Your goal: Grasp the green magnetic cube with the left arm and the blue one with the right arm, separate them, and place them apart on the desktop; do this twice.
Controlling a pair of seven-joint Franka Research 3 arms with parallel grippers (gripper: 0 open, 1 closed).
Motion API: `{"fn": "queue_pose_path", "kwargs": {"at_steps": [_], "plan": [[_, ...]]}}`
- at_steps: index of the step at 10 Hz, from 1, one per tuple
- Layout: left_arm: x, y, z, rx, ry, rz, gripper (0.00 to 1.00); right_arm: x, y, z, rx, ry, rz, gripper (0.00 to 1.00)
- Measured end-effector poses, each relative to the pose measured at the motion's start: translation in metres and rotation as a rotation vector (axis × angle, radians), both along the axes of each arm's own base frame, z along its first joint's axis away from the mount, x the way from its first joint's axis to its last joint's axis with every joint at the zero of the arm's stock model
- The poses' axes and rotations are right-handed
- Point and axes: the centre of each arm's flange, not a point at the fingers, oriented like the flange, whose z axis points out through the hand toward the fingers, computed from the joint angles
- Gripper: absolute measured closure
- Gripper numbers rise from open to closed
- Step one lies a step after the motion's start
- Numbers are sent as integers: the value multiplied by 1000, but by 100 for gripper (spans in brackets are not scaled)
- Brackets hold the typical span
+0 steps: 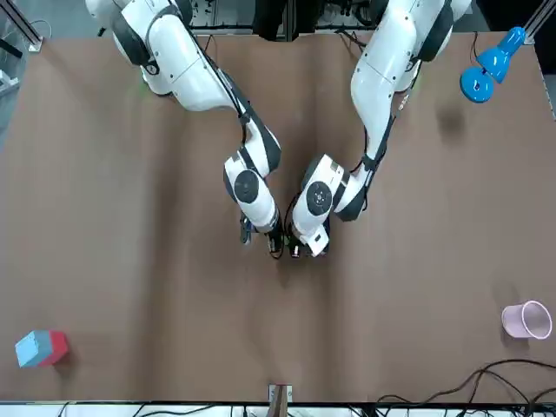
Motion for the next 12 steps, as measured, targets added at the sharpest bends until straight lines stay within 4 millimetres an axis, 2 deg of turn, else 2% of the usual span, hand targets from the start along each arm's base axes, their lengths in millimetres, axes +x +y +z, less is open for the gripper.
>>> {"fn": "queue_pose_path", "kwargs": {"at_steps": [5, 8, 10, 12], "plan": [[0, 0, 0, -1, -1, 0, 77, 1, -1, 0, -2, -3, -1, 77], [6, 7, 1, 1, -11, -30, 77, 2, -1, 1, -2, -7, 1, 77], [18, 23, 1, 3, -17, -26, 77, 4, -3, 2, -5, -9, 0, 77], [42, 55, 10, 1, -38, -18, 77, 4, -3, 2, -6, -11, -1, 77]]}}
